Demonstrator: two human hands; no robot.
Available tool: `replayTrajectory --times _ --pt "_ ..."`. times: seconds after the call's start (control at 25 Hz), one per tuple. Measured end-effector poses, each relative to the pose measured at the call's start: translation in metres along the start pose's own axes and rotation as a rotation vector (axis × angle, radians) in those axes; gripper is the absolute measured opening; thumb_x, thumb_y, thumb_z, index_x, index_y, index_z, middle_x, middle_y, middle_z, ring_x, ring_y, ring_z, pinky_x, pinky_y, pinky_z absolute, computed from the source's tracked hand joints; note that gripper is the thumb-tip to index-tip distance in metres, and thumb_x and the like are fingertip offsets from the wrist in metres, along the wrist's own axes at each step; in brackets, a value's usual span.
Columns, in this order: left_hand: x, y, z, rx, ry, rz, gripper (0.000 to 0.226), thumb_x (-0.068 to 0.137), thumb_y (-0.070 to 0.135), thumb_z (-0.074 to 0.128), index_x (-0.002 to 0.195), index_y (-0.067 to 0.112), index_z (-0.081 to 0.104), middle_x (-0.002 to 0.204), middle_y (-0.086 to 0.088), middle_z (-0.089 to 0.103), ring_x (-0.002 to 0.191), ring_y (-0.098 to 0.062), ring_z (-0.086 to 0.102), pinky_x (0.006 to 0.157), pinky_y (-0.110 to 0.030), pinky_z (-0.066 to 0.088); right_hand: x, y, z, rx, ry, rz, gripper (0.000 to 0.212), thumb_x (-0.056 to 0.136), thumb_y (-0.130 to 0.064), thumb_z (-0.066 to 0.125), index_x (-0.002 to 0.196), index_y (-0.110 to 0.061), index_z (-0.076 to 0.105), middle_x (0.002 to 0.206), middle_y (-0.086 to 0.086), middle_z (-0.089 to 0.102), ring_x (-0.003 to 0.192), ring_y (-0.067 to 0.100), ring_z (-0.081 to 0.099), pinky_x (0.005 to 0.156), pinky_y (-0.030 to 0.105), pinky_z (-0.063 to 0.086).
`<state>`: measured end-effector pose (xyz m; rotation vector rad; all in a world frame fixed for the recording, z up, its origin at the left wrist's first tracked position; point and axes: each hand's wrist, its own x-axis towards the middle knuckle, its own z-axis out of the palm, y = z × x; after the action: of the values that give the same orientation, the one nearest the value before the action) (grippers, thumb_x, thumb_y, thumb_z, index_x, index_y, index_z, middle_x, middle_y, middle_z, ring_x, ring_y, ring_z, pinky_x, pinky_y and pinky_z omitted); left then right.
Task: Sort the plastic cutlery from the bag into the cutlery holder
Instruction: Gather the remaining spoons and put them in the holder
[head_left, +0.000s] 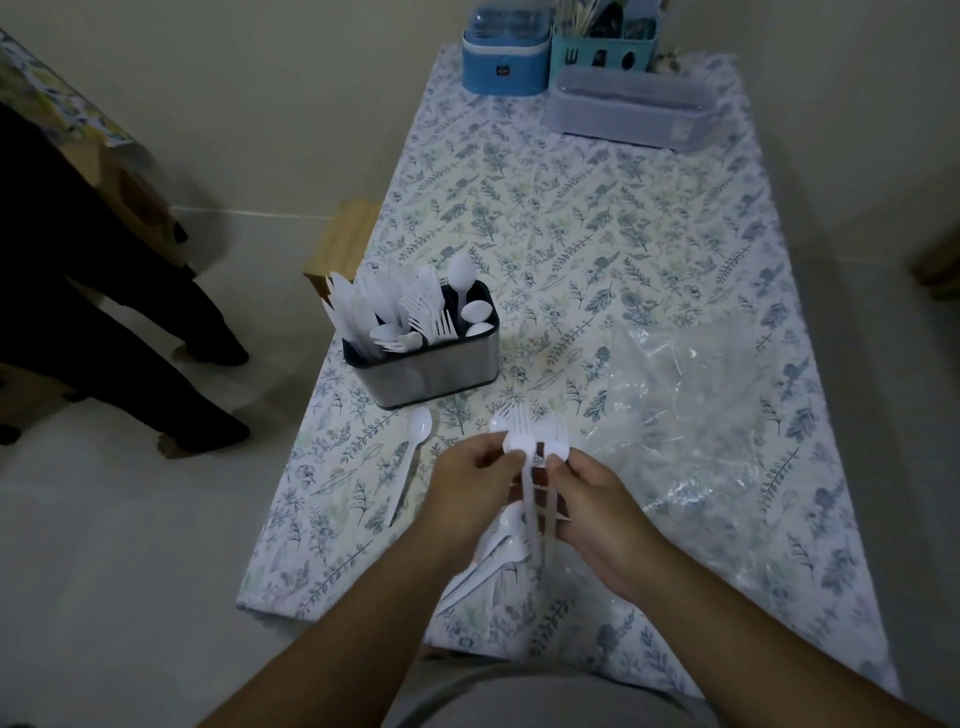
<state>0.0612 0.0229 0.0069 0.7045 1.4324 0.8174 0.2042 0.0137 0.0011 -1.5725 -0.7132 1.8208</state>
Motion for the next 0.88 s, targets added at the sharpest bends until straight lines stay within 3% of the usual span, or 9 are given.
replayTrajectory --times 0.12,0.2,0.28,0.44,0.64,0.76,0.88 --pt "-0.003 -0.018 0.008 -0.104 0.018 -0.035 0.021 0.095 0.017 0.062 0.113 0.016 0.073 0.102 -0.006 0.076 0.095 -0.025 0.073 0.086 -0.043 0.059 0.001 0.005 0.009 -0.019 -0.057 0.023 0.030 0.109 -0.029 0.042 0.120 -0.018 0.068 0.103 0.009 0.079 0.098 0.027 0.076 0.092 0.048 0.060" --pt "-0.006 -0.023 0.012 -0.118 0.139 -0.030 0.023 0.093 0.019 0.066 0.115 0.023 0.071 0.104 -0.001 0.076 0.096 -0.018 0.073 0.084 -0.038 0.060 -0.001 0.007 0.012 0.000 -0.100 0.023 0.031 0.110 -0.026 0.040 0.121 -0.017 0.068 0.107 0.008 0.079 0.096 0.024 0.076 0.086 0.042 0.061" --pt "-0.010 -0.022 0.013 -0.086 0.253 -0.012 0.017 0.091 0.016 0.068 0.105 0.025 0.072 0.096 0.001 0.076 0.091 -0.014 0.073 0.081 -0.033 0.061 -0.002 0.010 0.015 0.029 -0.134 0.037 0.031 0.110 -0.020 0.040 0.118 -0.012 0.068 0.104 0.011 0.079 0.090 0.021 0.077 0.077 0.034 0.059" --pt "-0.017 -0.026 0.014 0.021 0.338 0.080 0.013 0.088 0.019 0.070 0.095 0.031 0.072 0.087 0.006 0.075 0.082 -0.012 0.073 0.076 -0.043 0.062 -0.004 0.012 0.015 0.004 -0.135 0.015 0.028 0.108 -0.015 0.044 0.112 -0.004 0.071 0.104 0.018 0.077 0.092 0.027 0.075 0.071 0.029 0.059" --pt "-0.015 -0.019 0.007 -0.103 0.505 0.121 0.014 0.091 0.017 0.068 0.100 0.027 0.067 0.085 0.003 0.073 0.074 -0.010 0.069 0.066 -0.023 0.055 -0.003 0.017 0.012 -0.062 0.013 -0.046 0.023 0.105 -0.011 0.051 0.105 -0.003 0.072 0.105 0.014 0.077 0.093 0.024 0.076 0.084 0.039 0.063" --pt "-0.017 -0.015 0.003 -0.185 0.398 0.000 0.010 0.091 0.014 0.068 0.098 0.021 0.071 0.085 0.001 0.074 0.077 -0.012 0.070 0.071 -0.027 0.057 -0.001 0.020 0.010 0.005 0.013 -0.045 0.020 0.103 -0.010 0.055 0.117 -0.006 0.068 0.109 0.013 0.077 0.099 0.026 0.075 0.090 0.046 0.062" --pt "-0.021 -0.026 0.010 -0.018 0.294 0.034 0.011 0.092 0.015 0.067 0.092 0.023 0.073 0.086 0.003 0.076 0.083 -0.011 0.073 0.077 -0.032 0.060 -0.003 0.026 0.009 0.017 -0.041 -0.058 0.025 0.103 -0.011 0.056 0.126 -0.010 0.066 0.111 0.012 0.077 0.104 0.028 0.074 0.089 0.044 0.061"
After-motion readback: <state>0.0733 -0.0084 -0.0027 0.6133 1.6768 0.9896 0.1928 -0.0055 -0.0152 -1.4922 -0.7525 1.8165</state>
